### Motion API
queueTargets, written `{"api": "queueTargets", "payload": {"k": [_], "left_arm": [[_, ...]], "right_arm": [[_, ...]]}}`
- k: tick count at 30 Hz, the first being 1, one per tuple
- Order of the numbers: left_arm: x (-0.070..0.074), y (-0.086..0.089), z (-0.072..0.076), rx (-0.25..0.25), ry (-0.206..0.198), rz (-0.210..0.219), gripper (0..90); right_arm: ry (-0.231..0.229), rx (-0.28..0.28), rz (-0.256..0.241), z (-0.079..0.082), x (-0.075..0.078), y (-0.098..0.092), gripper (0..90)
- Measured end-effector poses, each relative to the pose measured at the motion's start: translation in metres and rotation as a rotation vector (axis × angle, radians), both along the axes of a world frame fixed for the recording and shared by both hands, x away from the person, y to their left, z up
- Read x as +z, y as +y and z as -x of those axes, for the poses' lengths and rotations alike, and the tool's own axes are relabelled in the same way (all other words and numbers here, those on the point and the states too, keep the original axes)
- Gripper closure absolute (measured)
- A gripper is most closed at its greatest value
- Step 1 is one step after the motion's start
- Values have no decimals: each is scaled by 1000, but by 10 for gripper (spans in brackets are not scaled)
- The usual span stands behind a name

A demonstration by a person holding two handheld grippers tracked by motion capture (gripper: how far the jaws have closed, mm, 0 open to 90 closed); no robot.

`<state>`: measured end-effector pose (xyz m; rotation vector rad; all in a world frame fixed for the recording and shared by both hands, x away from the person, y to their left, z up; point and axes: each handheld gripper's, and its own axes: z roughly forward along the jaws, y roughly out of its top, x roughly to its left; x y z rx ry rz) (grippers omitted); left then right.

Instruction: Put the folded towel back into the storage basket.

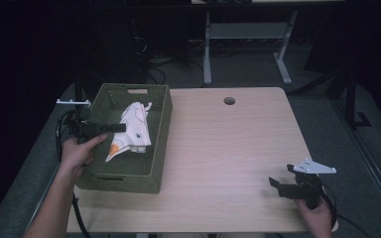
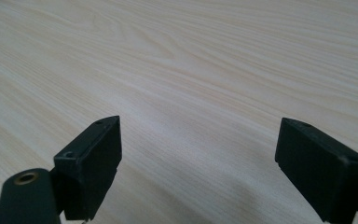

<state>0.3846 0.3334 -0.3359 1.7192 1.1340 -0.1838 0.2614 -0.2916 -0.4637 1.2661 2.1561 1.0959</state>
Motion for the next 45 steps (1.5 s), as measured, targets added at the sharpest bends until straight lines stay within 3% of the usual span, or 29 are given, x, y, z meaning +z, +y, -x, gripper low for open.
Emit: {"api": "queueTargets", "payload": {"k": [4,11,13,15,16,18,19,21,24,35,39,41,45], "left_arm": [[-3,4,-7,-15,5,-42,806],[-14,14,-18,-21,24,-65,799],[-16,16,-21,-52,27,-78,799],[-15,15,-23,-91,-2,-135,775],[-13,14,-25,-101,-32,-195,741],[-12,13,-26,-87,-41,-223,613],[-12,12,-27,-87,-28,-226,571],[-12,9,-27,-91,-21,-231,568],[-14,4,-26,-99,1,-271,557],[-13,-12,-20,-134,9,-317,565],[-17,-13,-19,-123,22,-307,592],[-21,-11,-19,-121,43,-302,646],[-30,-10,-23,-100,95,-345,767]], "right_arm": [[10,-5,4,-2,-1,0,140],[19,-8,6,-3,-3,1,140],[23,-10,4,-4,-3,1,140],[27,-8,2,-4,-3,1,140],[28,-7,1,-3,-3,1,140],[29,-2,1,-3,-3,2,140],[30,-1,2,-2,-2,2,140],[25,-1,4,-1,-2,2,140],[24,1,1,-2,-2,2,140],[18,16,3,-1,-1,4,140],[12,25,8,-2,-2,5,140],[11,27,10,-3,-2,5,140],[11,27,8,-3,-2,5,140]]}}
